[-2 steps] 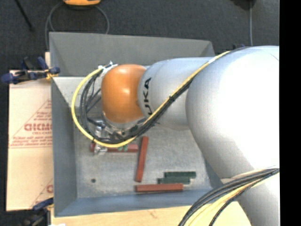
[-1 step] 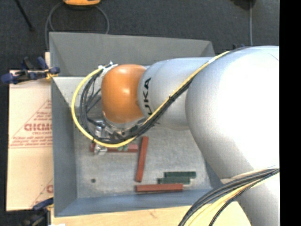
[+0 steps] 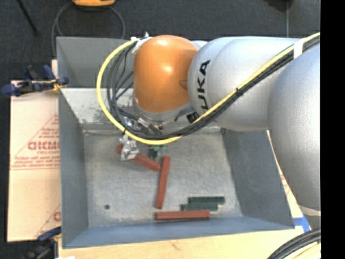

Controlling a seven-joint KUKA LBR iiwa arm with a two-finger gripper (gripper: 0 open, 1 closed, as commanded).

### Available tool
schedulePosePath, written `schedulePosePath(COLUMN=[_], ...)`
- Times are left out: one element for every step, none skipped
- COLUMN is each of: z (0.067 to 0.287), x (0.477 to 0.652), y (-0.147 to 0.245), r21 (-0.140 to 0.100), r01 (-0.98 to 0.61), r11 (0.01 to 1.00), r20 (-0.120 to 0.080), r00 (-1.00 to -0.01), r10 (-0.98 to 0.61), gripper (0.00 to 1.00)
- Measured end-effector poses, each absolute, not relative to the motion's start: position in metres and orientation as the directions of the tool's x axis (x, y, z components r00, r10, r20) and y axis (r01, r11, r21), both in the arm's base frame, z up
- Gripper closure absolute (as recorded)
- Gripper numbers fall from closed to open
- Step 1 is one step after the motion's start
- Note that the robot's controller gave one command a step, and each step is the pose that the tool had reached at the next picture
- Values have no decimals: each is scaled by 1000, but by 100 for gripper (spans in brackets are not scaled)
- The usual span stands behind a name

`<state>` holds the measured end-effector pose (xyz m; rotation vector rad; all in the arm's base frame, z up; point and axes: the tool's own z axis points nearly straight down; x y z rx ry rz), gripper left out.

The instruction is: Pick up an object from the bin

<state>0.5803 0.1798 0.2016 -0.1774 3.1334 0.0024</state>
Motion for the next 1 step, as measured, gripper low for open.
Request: schedulePosePath(z=[202], x=[580], y=[180], r21=[1], r01=[-113], r11=[994], r20=[-3], r00=[-994], r10=[-113], gripper=[100])
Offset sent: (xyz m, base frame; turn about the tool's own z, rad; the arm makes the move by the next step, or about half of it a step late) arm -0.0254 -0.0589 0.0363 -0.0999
